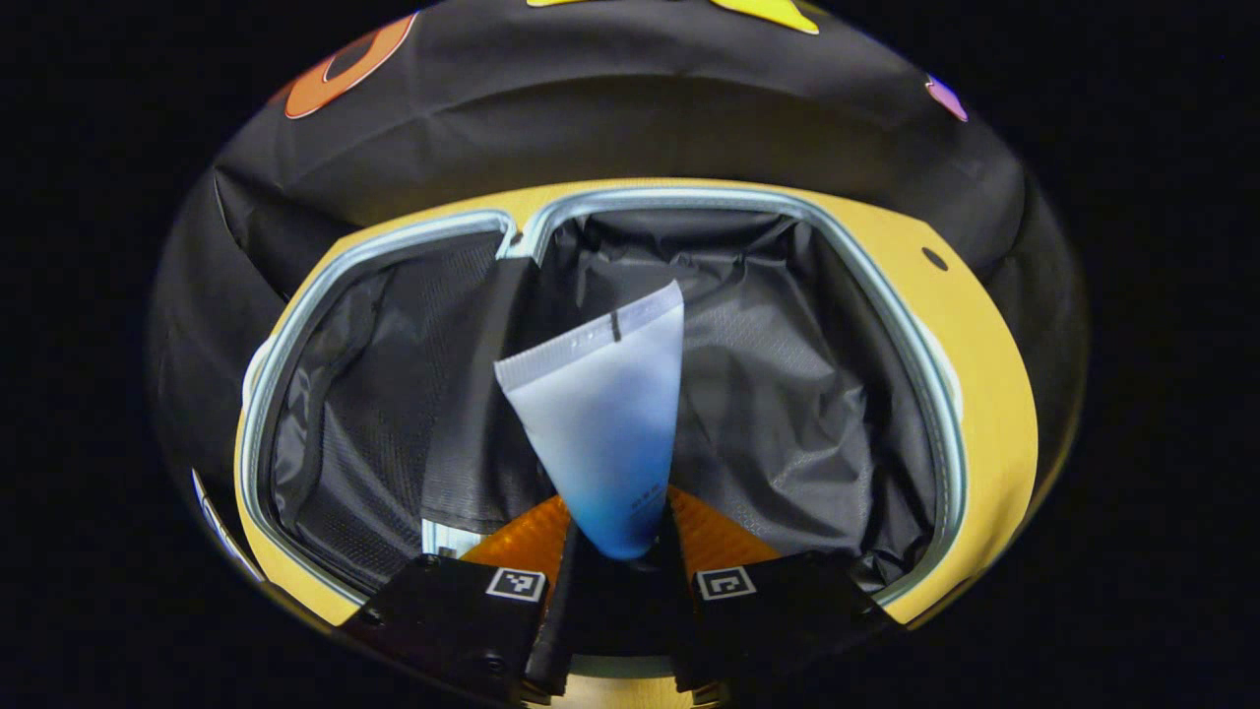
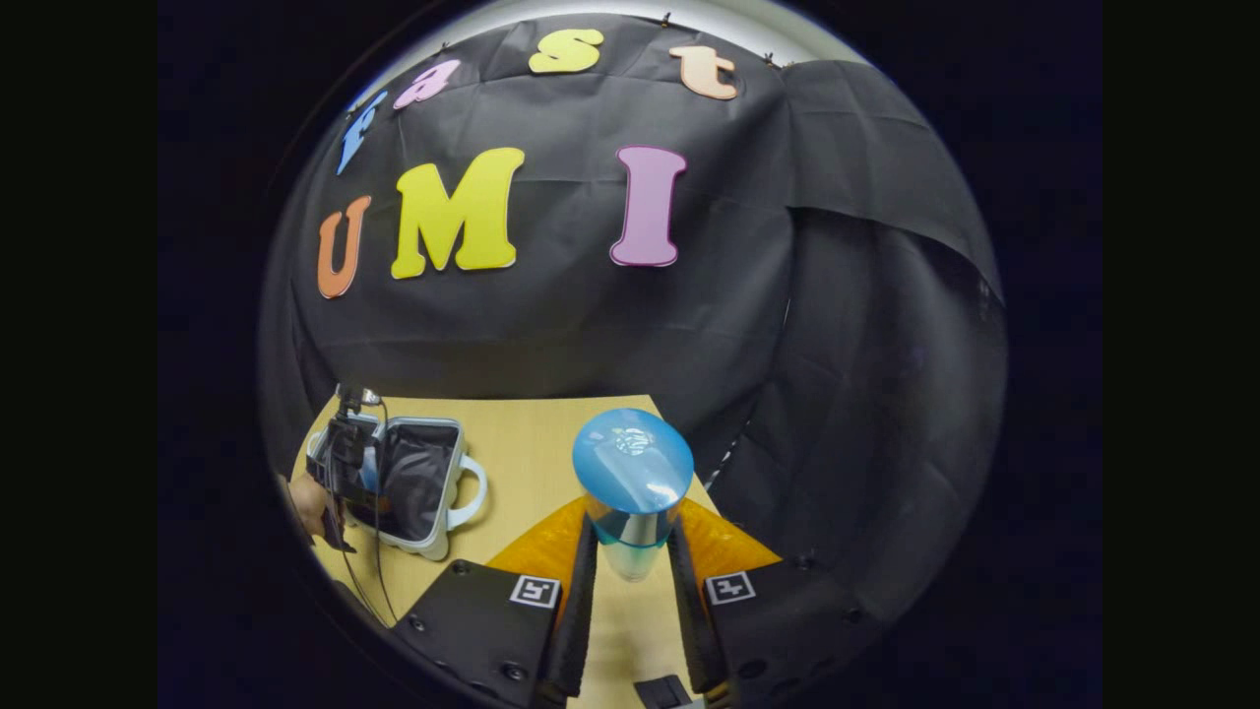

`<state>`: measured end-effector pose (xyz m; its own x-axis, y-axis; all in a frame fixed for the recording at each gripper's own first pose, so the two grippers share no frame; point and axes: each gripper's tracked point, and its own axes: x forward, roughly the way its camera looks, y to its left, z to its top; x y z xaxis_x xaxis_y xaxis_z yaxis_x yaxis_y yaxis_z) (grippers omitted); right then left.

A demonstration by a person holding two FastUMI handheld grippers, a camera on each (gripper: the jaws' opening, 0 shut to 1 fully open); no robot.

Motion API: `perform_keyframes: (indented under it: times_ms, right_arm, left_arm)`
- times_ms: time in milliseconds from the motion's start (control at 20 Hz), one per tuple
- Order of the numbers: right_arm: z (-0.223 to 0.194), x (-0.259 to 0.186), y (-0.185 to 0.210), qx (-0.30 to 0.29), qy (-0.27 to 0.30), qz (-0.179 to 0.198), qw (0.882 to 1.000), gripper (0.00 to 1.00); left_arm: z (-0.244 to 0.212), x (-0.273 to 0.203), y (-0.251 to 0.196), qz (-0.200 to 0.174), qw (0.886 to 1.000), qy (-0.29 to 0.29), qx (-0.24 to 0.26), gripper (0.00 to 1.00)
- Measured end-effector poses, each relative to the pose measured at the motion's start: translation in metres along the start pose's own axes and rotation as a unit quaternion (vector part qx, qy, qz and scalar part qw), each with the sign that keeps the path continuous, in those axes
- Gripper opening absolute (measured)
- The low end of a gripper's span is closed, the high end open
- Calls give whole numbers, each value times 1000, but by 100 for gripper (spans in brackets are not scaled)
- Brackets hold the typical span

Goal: First open the suitcase, pack the skin care products into it, and then close the suitcase.

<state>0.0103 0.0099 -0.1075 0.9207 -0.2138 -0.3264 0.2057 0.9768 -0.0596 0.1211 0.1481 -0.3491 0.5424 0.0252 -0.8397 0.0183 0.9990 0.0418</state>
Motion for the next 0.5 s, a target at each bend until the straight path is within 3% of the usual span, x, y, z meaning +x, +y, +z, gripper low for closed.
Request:
perform_keyframes:
  times_ms: [150,500]
  right_arm:
    - [-6,6,5,-12,9,18,1000,37]
    - [-13,16,-4,1,17,44,999,37]
  left_arm:
    - [7,9,-3,12,999,14,28,41]
    - [18,12,-3,39,998,22,37,41]
